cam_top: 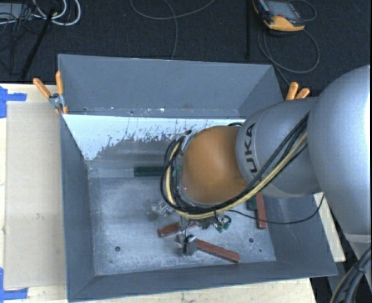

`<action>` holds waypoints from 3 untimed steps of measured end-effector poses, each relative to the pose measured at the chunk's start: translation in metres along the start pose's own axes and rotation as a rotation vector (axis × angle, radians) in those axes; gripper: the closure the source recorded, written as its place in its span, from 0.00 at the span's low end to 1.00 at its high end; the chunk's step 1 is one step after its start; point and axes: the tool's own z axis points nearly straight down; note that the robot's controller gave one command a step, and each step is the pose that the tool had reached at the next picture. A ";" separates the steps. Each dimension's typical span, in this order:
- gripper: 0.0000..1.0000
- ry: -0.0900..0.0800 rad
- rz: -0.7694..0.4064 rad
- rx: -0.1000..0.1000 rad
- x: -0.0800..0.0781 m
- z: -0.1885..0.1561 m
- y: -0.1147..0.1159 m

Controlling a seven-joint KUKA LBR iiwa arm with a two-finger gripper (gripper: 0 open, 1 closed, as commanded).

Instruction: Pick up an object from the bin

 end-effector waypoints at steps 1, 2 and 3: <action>1.00 0.000 -0.001 0.000 0.000 0.000 0.000; 1.00 -0.009 0.009 0.005 0.046 -0.190 -0.013; 0.00 -0.002 0.009 0.001 0.047 -0.186 -0.012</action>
Offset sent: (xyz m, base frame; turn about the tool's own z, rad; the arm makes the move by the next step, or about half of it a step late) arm 0.0000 0.0000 0.0000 0.0000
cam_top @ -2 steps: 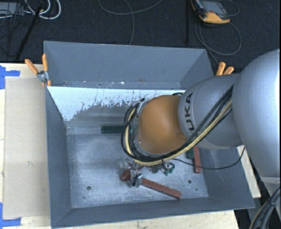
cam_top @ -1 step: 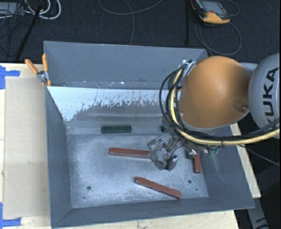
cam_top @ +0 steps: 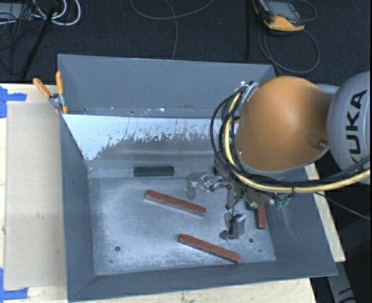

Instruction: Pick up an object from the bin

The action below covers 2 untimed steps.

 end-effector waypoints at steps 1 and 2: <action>0.00 0.004 0.319 -0.001 -0.028 0.097 -0.013; 0.00 0.002 0.142 -0.001 -0.084 0.189 -0.044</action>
Offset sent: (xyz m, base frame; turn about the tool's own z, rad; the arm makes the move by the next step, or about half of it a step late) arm 0.0305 0.0051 -0.0956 0.3192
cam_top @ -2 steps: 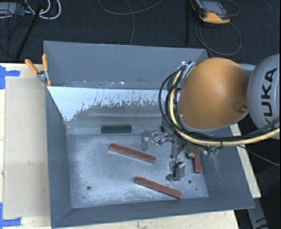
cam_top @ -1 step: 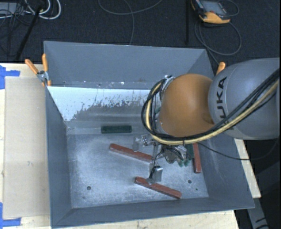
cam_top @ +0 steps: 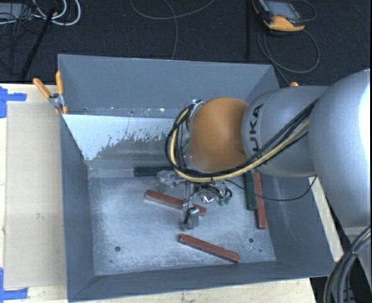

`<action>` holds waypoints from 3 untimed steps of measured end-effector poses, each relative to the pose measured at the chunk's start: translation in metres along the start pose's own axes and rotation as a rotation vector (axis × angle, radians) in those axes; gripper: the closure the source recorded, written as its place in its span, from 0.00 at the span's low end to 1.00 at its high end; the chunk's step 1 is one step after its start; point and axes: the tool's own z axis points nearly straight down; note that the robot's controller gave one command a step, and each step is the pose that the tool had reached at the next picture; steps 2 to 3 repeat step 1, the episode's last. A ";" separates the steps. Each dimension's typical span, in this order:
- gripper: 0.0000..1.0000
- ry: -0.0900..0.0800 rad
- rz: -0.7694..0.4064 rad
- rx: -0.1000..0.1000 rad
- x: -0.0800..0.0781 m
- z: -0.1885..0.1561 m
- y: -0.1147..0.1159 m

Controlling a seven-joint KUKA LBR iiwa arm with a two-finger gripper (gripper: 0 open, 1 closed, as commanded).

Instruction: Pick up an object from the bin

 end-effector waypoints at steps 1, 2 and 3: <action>1.00 -0.002 0.002 0.001 -0.001 -0.003 0.000; 1.00 -0.002 0.002 0.001 -0.001 -0.003 0.000; 1.00 -0.002 0.002 0.001 -0.001 -0.003 0.000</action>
Offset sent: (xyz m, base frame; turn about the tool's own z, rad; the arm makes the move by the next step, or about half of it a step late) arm 0.0000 0.0000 0.0000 0.0000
